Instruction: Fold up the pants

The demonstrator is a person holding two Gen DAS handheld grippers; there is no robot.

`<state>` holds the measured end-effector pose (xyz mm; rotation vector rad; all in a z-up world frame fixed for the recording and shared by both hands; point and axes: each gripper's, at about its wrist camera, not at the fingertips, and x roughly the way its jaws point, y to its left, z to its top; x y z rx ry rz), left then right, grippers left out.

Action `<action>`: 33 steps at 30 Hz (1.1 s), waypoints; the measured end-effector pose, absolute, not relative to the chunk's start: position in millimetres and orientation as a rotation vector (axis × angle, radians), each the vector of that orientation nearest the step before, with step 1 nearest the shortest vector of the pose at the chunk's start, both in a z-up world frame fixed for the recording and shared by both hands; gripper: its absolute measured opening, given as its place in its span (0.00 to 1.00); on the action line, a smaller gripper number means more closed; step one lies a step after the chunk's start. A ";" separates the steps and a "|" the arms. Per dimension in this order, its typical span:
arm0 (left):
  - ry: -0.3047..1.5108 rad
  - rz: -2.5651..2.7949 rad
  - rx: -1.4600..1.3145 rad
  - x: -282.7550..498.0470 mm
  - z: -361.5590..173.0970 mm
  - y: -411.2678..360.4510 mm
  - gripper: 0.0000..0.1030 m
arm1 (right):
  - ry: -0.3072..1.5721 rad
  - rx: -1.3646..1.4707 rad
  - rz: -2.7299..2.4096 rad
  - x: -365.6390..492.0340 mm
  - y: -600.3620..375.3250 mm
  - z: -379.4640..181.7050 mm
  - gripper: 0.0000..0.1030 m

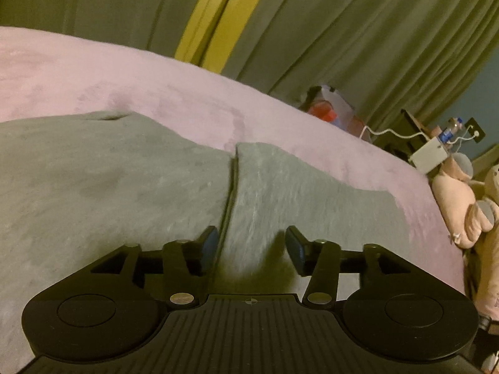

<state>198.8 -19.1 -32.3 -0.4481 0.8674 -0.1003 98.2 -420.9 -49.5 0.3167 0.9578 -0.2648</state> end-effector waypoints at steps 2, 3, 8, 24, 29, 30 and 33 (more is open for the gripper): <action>0.898 -0.093 -0.471 211.0 -40.7 -20.9 0.55 | 0.958 0.311 -0.263 99.3 -419.6 -50.2 0.96; 0.907 -0.090 -0.488 215.8 -44.4 -21.3 0.55 | 0.958 0.310 -0.262 99.5 -419.1 -50.6 0.96; 0.827 -0.120 -0.486 213.0 -39.2 -28.3 0.20 | 0.960 0.317 -0.265 100.4 -420.2 -53.3 0.96; 0.716 0.039 -0.162 160.3 -5.7 -18.7 0.78 | 0.947 0.333 -0.267 97.2 -420.9 -50.9 0.96; 0.825 -0.099 -0.296 126.8 -13.0 0.9 0.82 | 0.954 0.312 -0.272 99.5 -418.5 -50.9 0.96; 0.850 -0.119 -0.299 120.9 -17.0 0.8 0.82 | 0.955 0.301 -0.270 100.0 -416.9 -50.5 0.96; 0.893 -0.164 -0.293 107.3 -32.1 -7.6 0.83 | 0.948 0.259 -0.262 100.4 -410.0 -47.8 0.96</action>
